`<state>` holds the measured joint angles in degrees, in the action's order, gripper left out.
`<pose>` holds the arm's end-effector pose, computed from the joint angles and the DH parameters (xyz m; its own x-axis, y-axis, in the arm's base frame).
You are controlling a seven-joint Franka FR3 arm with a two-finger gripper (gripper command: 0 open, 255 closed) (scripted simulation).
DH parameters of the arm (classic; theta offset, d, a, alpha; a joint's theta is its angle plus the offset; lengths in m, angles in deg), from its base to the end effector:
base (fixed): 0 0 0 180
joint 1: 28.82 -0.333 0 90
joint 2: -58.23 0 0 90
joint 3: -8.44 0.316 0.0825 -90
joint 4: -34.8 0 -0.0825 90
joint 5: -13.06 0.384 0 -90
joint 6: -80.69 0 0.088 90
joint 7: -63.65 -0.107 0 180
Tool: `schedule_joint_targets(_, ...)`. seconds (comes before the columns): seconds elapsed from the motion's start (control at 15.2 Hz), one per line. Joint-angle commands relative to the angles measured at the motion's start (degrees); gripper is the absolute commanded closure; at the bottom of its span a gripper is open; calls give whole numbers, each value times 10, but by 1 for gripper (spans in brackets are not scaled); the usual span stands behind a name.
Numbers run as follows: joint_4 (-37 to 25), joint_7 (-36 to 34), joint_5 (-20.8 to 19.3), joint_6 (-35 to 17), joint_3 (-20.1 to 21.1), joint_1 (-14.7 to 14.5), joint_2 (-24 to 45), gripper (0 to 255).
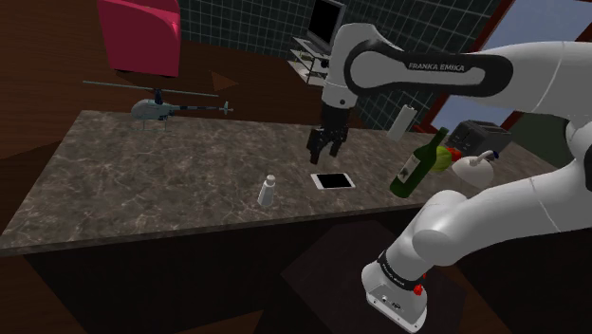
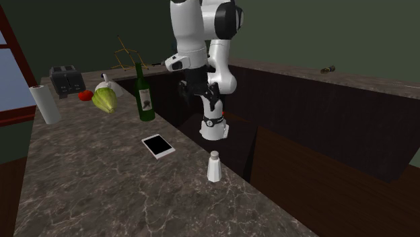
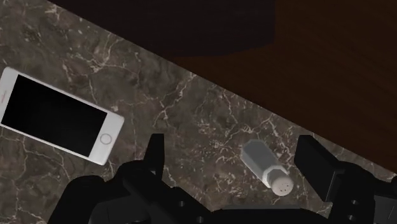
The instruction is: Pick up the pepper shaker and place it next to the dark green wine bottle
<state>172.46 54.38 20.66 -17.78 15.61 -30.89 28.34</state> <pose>0.3681 0.0759 0.4881 0.9838 -0.0486 -0.1728 -0.0557 -0.9978 -0.0366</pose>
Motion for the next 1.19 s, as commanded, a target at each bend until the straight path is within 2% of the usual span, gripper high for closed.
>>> schedule_joint_targets(0.0,-14,-24,-1,-29,21,-4,40,0)
schedule_joint_targets(0.33,-60,-87,-20,-89,66,-11,144,0)
schedule_joint_targets(0.66,-127,-157,-63,-132,102,-18,258,0)
schedule_joint_targets(1.12,-98,-166,-71,-181,104,-21,280,0)
